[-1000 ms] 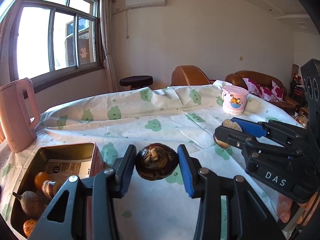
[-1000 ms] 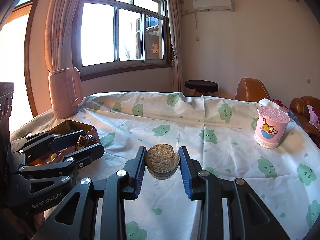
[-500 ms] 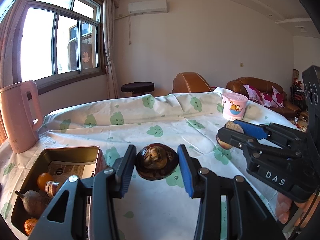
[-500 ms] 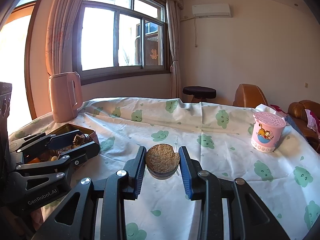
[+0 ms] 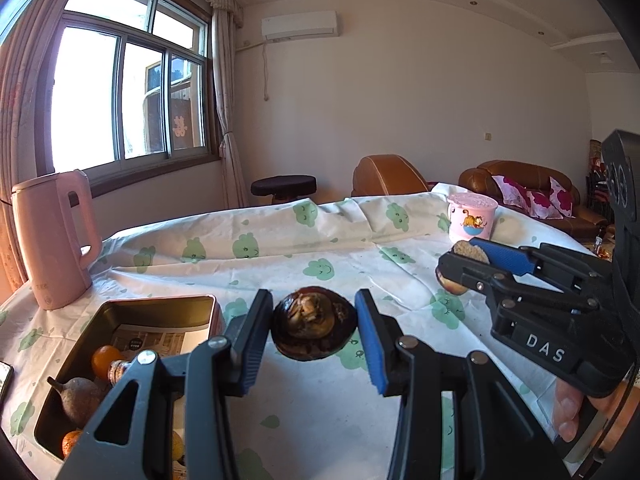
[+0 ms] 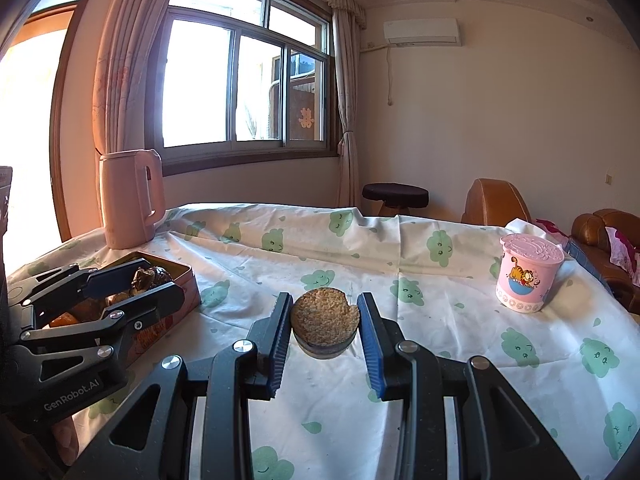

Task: Organize fruits
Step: 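Carry the cup in the right tool and the dark fruit in the left tool toward the tin box, then lower and open the right tool over the tin box while the left tool releases the dark fruit there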

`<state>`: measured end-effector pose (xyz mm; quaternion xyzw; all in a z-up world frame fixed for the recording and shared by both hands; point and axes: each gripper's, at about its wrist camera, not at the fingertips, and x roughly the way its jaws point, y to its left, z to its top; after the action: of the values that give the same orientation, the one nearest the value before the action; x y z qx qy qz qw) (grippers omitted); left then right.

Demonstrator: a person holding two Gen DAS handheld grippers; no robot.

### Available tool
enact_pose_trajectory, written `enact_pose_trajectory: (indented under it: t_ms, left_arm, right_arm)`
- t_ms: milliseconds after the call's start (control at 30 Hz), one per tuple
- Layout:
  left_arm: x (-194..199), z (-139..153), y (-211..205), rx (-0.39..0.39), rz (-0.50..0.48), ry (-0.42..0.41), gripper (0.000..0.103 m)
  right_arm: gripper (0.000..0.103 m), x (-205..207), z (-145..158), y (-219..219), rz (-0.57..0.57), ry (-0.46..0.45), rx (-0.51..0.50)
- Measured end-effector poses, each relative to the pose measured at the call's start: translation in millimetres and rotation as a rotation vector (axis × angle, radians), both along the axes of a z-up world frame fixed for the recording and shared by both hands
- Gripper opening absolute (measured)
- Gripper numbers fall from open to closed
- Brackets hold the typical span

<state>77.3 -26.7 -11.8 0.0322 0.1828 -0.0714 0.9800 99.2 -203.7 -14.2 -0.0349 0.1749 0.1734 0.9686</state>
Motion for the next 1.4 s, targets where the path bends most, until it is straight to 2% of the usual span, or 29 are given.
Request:
enact_pose_trajectory:
  t_ms: [700,1000,1400]
  left_arm:
    - [-18.8,13.8,29.0,-0.027,0.03,-0.039,0.044]
    - [-24.1,18.7,65.8,-0.045,0.105,-0.041,0.044]
    - [-24.9,16.0,134.6,-0.079,0.243,-0.005,0.044]
  right_arm:
    - [0.035,-14.5,18.5,39.8,0.07,-0.038,-0.039]
    - [0.035,-12.8,33.2,66.8,0.132,-0.05,-0.029]
    - [0.035,-11.3,42.5,114.2,0.226,-0.051,-0.031]
